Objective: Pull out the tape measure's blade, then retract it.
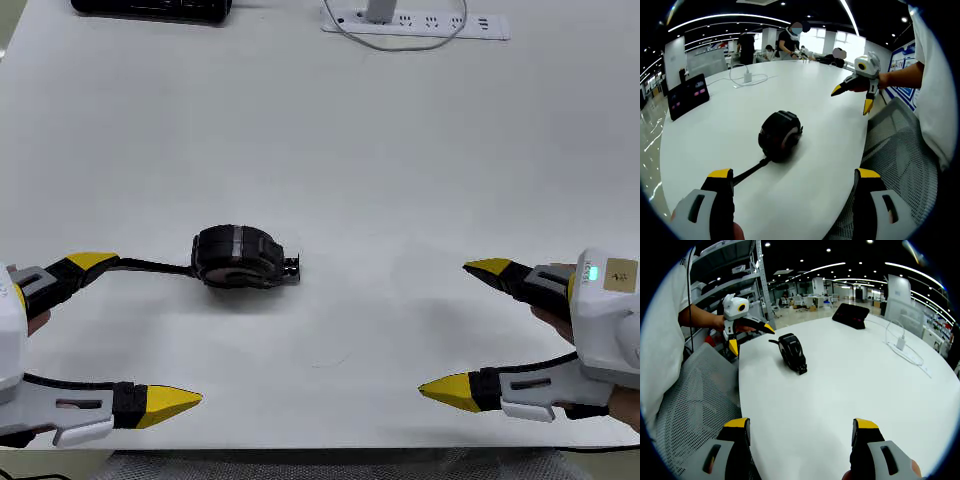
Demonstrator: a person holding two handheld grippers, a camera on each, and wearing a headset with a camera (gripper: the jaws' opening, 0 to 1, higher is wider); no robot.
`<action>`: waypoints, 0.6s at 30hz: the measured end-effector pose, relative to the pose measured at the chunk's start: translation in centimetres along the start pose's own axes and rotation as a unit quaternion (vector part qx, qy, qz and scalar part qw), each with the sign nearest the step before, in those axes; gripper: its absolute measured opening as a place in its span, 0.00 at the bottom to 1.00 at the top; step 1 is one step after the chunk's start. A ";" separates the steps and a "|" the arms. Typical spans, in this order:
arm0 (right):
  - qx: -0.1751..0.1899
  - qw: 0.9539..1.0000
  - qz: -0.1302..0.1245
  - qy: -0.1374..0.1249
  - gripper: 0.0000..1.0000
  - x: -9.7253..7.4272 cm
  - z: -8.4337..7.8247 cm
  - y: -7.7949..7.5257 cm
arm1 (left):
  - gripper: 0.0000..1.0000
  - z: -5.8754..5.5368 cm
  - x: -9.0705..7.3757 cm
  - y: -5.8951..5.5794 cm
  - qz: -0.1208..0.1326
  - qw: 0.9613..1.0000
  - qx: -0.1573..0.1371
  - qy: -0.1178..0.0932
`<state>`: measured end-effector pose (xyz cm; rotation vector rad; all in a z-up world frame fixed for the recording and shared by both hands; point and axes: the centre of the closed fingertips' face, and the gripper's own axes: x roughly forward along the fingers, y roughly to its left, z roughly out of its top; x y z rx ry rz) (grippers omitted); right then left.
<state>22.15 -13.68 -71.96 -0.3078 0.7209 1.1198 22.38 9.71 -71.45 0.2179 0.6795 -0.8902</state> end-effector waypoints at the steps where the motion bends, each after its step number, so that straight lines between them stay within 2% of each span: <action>1: 0.000 1.000 0.000 0.000 0.83 0.0 0.0 0.0 | 0.98 0.0 0.0 0.0 -0.001 1.000 -0.001 0.000; 18: -0.004 1.000 -0.002 -0.001 0.87 0.0 -0.1 -0.3 | 0.96 -0.1 0.0 0.2 -0.001 1.000 -0.003 0.002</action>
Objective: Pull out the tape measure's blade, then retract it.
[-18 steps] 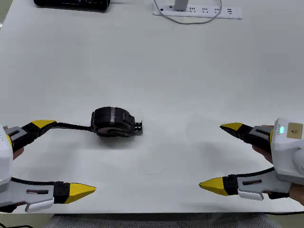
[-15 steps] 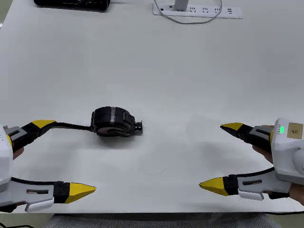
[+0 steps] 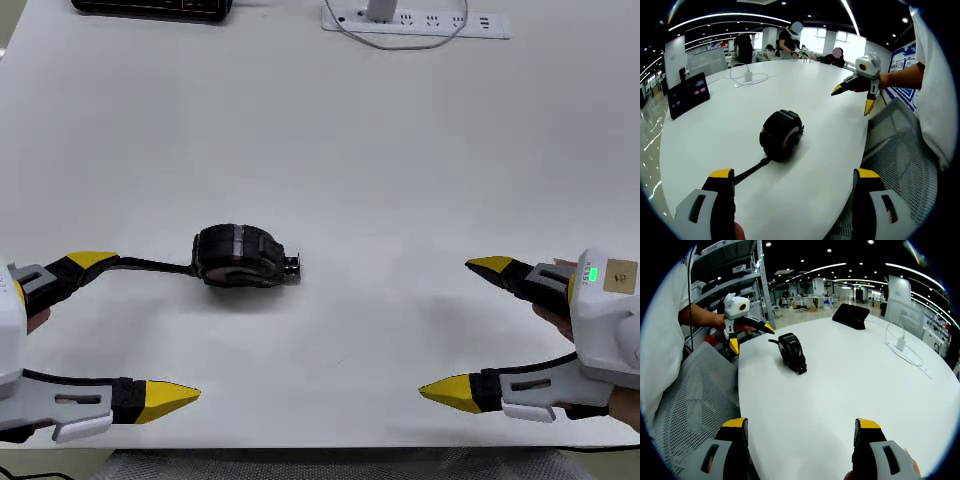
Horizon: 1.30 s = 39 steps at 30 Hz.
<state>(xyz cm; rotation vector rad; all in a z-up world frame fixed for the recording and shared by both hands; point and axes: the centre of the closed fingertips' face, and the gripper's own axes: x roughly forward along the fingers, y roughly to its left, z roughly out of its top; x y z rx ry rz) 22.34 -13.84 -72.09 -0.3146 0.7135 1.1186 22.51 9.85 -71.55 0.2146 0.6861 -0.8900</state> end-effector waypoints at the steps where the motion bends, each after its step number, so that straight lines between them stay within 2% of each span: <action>1: 0.000 1.000 0.000 0.000 0.86 0.0 0.0 0.0 | 0.95 0.0 0.0 0.0 0.001 1.000 0.001 0.000; 11: 0.000 1.000 0.000 -0.001 0.84 0.0 0.0 -0.2 | 0.94 -0.1 -0.1 0.4 0.009 1.000 -0.002 -0.002; 13: 0.001 1.000 0.000 0.001 0.83 0.0 -0.1 -0.3 | 0.90 -0.1 -0.1 0.3 0.005 1.000 -0.009 -0.001; 14: 0.000 1.000 0.000 0.001 0.83 0.0 -0.2 -0.3 | 0.91 -0.1 -0.1 0.6 0.013 1.000 -0.008 -0.002; 17: -0.001 1.000 0.000 0.002 0.82 0.1 -0.2 -0.3 | 0.91 0.3 -0.2 0.3 0.004 1.000 -0.013 -0.011; 22: -0.002 1.000 0.000 0.003 0.82 0.1 -0.2 -0.4 | 0.88 0.2 0.0 0.5 0.006 1.000 -0.002 -0.003; 39: -0.016 1.000 0.006 0.002 0.82 1.0 0.6 -1.1 | 0.85 0.5 0.4 0.9 -0.003 1.000 0.018 0.004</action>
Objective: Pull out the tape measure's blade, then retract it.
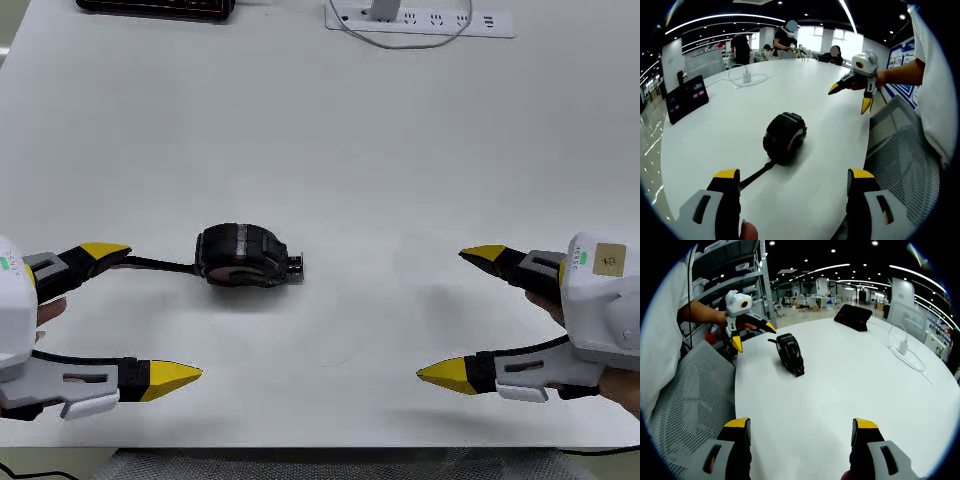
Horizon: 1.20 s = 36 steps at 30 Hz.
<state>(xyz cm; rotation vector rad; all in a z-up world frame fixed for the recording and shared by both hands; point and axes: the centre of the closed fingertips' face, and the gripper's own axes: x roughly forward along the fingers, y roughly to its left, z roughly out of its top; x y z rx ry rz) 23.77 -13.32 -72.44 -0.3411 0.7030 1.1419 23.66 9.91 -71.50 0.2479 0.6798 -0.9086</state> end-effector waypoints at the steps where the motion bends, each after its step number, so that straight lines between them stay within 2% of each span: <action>1: -0.002 1.000 0.001 0.000 0.82 0.1 0.0 0.0 | 0.85 0.1 0.1 0.1 -0.001 1.000 0.001 0.000; 19: -0.026 1.000 0.013 0.009 0.80 1.3 0.5 -1.0 | 0.80 0.3 1.0 1.1 -0.013 0.999 0.029 0.015; 26: -0.033 0.999 0.019 0.011 0.80 1.8 0.8 -1.3 | 0.80 0.8 1.4 1.8 -0.021 0.999 0.039 0.020; 36: -0.043 0.999 0.024 0.014 0.80 2.8 1.4 -1.9 | 0.79 1.3 2.1 2.0 -0.030 0.997 0.059 0.028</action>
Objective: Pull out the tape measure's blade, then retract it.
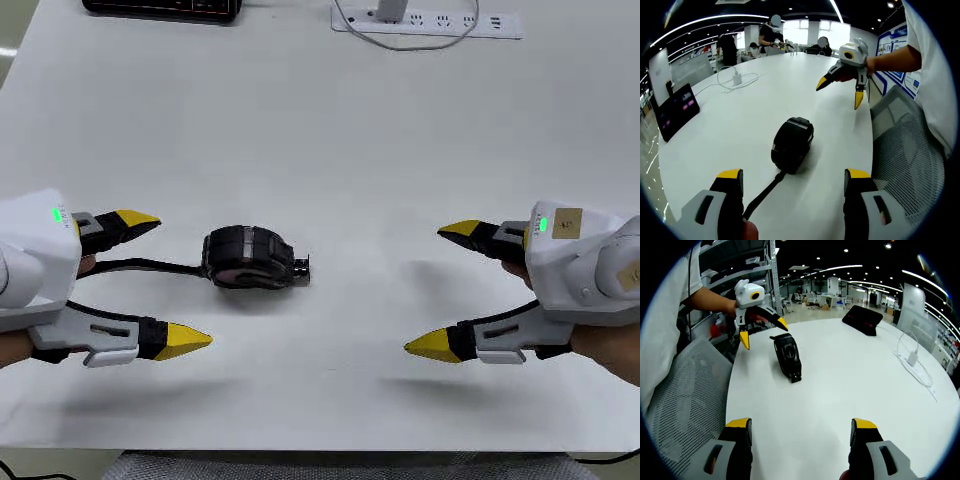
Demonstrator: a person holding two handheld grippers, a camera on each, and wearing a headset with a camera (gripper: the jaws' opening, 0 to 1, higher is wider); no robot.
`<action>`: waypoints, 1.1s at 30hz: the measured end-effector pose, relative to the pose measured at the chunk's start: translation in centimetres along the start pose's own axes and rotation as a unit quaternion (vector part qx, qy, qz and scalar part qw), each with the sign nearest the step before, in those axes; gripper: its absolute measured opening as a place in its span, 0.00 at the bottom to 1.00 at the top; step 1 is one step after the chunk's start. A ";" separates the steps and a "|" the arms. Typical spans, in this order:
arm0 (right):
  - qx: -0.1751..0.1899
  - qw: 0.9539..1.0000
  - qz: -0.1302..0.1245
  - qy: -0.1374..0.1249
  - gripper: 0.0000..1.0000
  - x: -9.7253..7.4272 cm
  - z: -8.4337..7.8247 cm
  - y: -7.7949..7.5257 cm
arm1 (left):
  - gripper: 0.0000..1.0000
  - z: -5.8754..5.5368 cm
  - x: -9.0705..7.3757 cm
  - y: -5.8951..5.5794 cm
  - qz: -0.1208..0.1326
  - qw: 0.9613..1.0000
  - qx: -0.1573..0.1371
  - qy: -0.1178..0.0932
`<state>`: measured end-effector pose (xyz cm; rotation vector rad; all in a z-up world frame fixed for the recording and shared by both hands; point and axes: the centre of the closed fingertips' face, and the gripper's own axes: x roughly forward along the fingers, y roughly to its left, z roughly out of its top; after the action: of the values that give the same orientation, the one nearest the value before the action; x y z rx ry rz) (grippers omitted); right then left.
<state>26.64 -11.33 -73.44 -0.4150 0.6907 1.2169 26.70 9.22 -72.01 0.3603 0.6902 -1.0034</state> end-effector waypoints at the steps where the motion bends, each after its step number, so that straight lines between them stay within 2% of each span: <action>1: -0.001 1.000 0.001 0.000 0.80 0.1 0.0 0.0 | 0.79 0.0 0.0 0.0 -0.001 1.000 0.001 0.001; 6: -0.006 1.000 0.007 0.003 0.79 0.5 0.1 -0.4 | 0.77 0.3 0.3 0.1 -0.004 1.000 0.016 -0.003; 22: -0.030 0.999 0.031 0.014 0.78 1.8 1.0 -0.9 | 0.76 0.4 1.6 0.2 -0.025 0.998 0.039 0.033; 33: -0.039 0.998 0.045 0.017 0.78 2.6 1.6 -0.9 | 0.69 0.6 2.4 0.6 -0.032 0.997 0.050 0.053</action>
<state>28.38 -8.70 -74.10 -0.4740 0.6994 1.3284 28.32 7.61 -73.20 0.4843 0.7535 -1.0872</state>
